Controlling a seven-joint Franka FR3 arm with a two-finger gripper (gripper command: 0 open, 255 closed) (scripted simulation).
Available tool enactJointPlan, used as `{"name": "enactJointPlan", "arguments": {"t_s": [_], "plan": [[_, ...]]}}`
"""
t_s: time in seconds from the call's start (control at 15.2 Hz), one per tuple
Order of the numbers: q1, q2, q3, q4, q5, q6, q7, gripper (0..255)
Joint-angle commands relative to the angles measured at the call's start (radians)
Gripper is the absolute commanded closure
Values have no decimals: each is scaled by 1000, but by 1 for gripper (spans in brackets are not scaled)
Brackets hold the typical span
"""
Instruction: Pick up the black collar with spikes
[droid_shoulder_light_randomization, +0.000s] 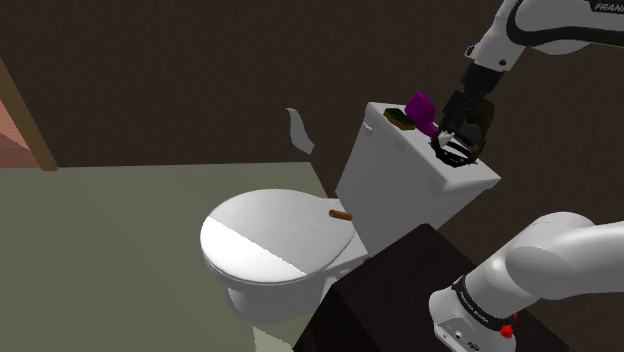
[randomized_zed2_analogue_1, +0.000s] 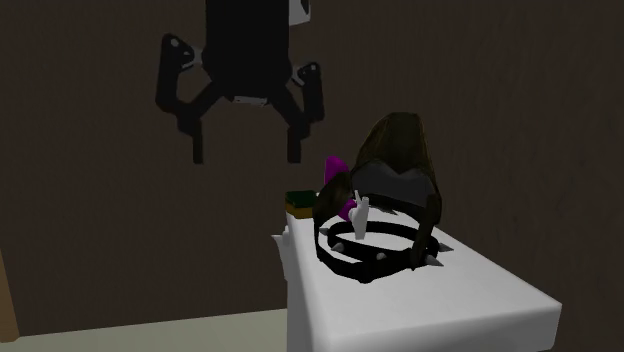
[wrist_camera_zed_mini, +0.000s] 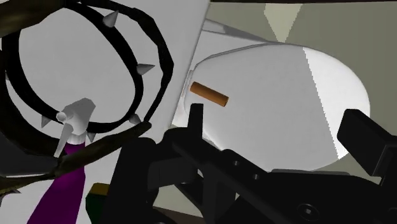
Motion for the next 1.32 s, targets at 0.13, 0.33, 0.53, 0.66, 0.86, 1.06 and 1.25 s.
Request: {"name": "enactJointPlan", "arguments": {"t_s": [0.13,0.33,0.53,0.66,0.86,1.06,1.25], "plan": [[-30,99,-84,17,-2,63,-44,0],[-51,177,-148,39,4,101,-85,0],[-68,262,-212,68,21,137,-129,0],[-69,266,-214,57,21,151,-131,0],[-69,275,-219,25,21,193,-135,0],[-69,290,-226,-11,23,243,-141,0],[-69,288,-225,-12,23,242,-140,255]]}}
